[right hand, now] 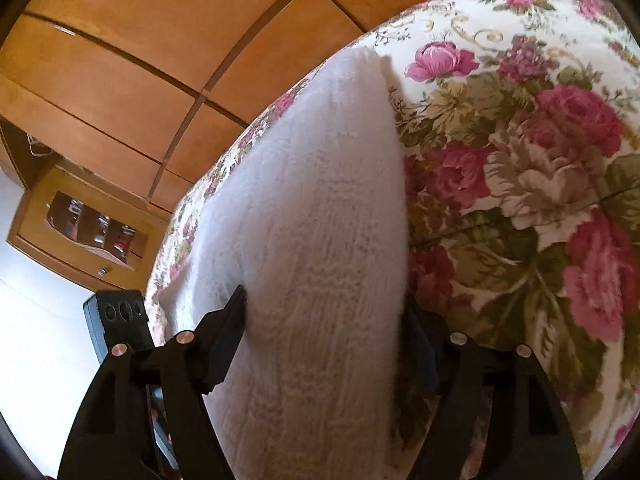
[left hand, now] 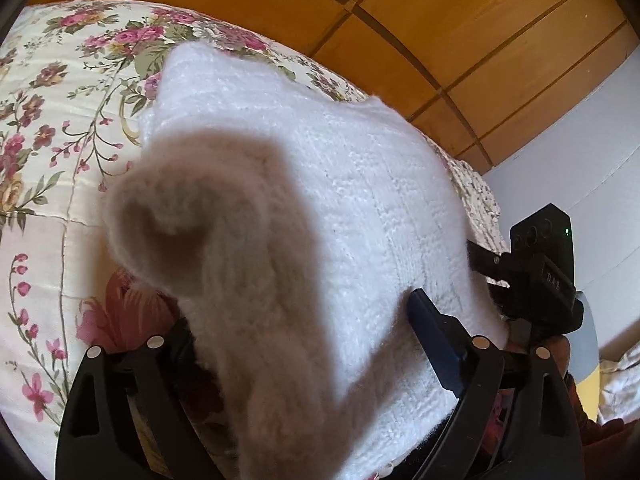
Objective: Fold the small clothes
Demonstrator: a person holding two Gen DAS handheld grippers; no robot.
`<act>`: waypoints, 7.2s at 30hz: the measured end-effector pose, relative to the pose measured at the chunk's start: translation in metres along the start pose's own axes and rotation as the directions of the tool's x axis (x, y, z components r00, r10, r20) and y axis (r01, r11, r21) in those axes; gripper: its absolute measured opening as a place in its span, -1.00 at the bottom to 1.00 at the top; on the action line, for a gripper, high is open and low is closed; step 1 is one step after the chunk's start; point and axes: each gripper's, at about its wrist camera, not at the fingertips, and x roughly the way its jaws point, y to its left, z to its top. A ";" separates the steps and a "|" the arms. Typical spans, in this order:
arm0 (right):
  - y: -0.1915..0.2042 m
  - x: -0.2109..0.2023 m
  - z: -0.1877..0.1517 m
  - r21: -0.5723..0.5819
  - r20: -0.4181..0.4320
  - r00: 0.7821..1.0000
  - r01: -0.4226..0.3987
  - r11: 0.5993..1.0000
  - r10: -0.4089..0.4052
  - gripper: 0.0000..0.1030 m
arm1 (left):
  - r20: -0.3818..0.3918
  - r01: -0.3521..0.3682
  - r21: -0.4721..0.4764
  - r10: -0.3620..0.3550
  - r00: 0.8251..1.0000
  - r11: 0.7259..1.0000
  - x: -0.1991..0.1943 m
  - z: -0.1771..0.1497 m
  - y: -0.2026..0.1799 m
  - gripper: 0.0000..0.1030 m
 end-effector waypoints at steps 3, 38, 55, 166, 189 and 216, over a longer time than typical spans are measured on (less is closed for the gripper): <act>0.008 0.000 -0.002 -0.047 0.011 1.000 0.014 0.999 -0.014 0.24 | 0.019 -0.002 0.008 0.002 1.000 1.000 -0.001 -0.007 -0.008 0.24; 0.021 -0.124 -0.057 -0.374 0.502 0.859 0.319 0.871 -0.099 0.01 | 0.283 -0.182 0.544 0.024 0.959 0.819 0.033 0.002 -0.173 -0.19; -0.079 -0.179 0.026 -0.191 0.696 0.657 0.558 0.807 -0.290 0.01 | 0.256 -0.123 0.670 -0.072 0.964 0.732 0.182 0.081 -0.270 -0.20; -0.041 -0.206 -0.088 0.167 0.501 0.471 0.771 0.615 -0.726 0.96 | 0.370 -0.499 0.320 0.378 0.849 0.805 0.074 -0.034 -0.235 0.93; -0.043 -0.206 -0.088 0.161 0.493 0.479 0.771 0.617 -0.727 0.96 | 0.384 -0.509 0.332 0.380 0.842 0.794 0.076 -0.037 -0.238 0.93; -0.047 -0.206 -0.088 0.168 0.479 0.483 0.769 0.616 -0.733 0.96 | 0.346 -0.469 0.341 0.355 0.869 0.815 0.081 -0.042 -0.246 0.93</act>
